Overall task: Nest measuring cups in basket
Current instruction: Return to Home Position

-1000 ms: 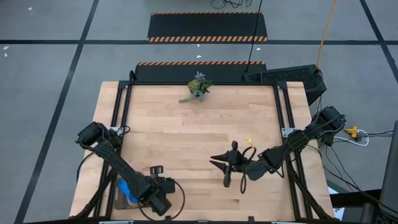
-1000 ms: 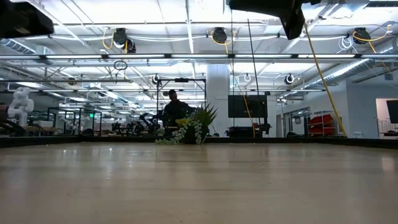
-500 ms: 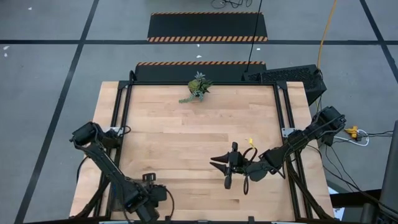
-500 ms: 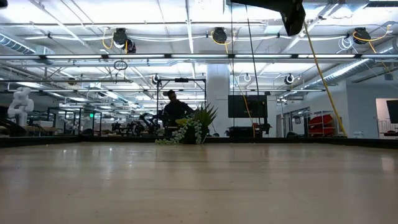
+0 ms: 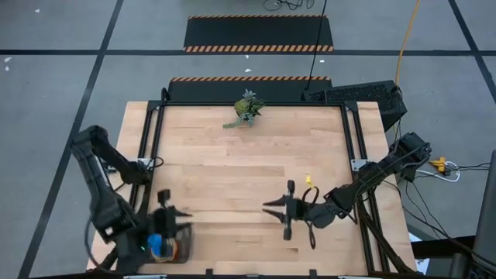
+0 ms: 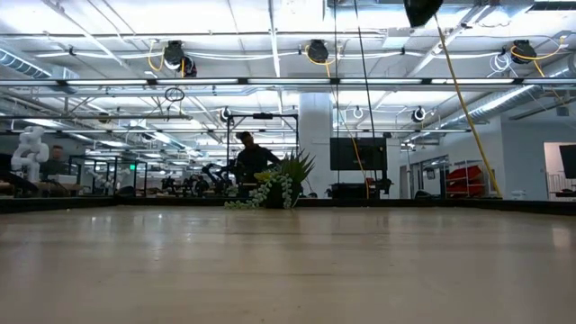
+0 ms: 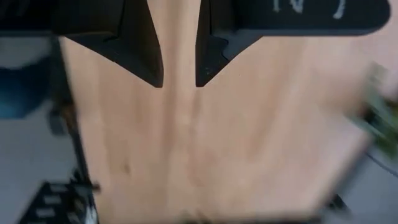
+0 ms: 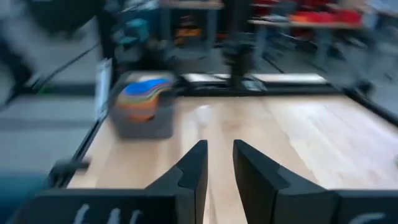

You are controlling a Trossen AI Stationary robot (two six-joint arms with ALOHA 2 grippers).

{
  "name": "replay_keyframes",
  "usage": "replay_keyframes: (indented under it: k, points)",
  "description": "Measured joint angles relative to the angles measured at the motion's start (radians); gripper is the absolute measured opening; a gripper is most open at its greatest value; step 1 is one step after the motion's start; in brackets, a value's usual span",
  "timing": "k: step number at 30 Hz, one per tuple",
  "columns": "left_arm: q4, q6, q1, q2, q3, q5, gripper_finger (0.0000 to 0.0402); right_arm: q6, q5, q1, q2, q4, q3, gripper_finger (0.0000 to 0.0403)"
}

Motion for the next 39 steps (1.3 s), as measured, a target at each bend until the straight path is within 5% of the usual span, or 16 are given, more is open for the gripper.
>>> replay_keyframes:
  k: [8, 15, 21, 27, 39]
  points:
    - [0.01, 0.179, 0.045, -0.164, -0.132, -0.276, 0.0097, -0.388, -0.07, 0.041, -0.07, -0.133, 0.001, 0.002]
    - [0.173, 0.256, 0.152, -0.351, -0.377, -0.324, 0.0097, -0.407, -0.069, 0.023, -0.194, -0.181, -0.087, 0.0003]
    - [0.58, 0.626, 0.279, -0.529, -0.584, -0.171, 0.0097, -0.358, -0.07, -0.013, -0.38, -0.164, -0.272, 0.0001]
    - [1.016, 0.972, 0.482, -0.662, -0.799, 0.146, 0.0097, -0.374, -0.074, -0.063, -0.584, -0.038, -0.482, 0.0]
    - [1.288, 0.974, 0.844, -0.773, -1.063, 0.505, 0.0097, -0.404, -0.154, -0.163, -0.84, 0.05, -0.79, 0.0]
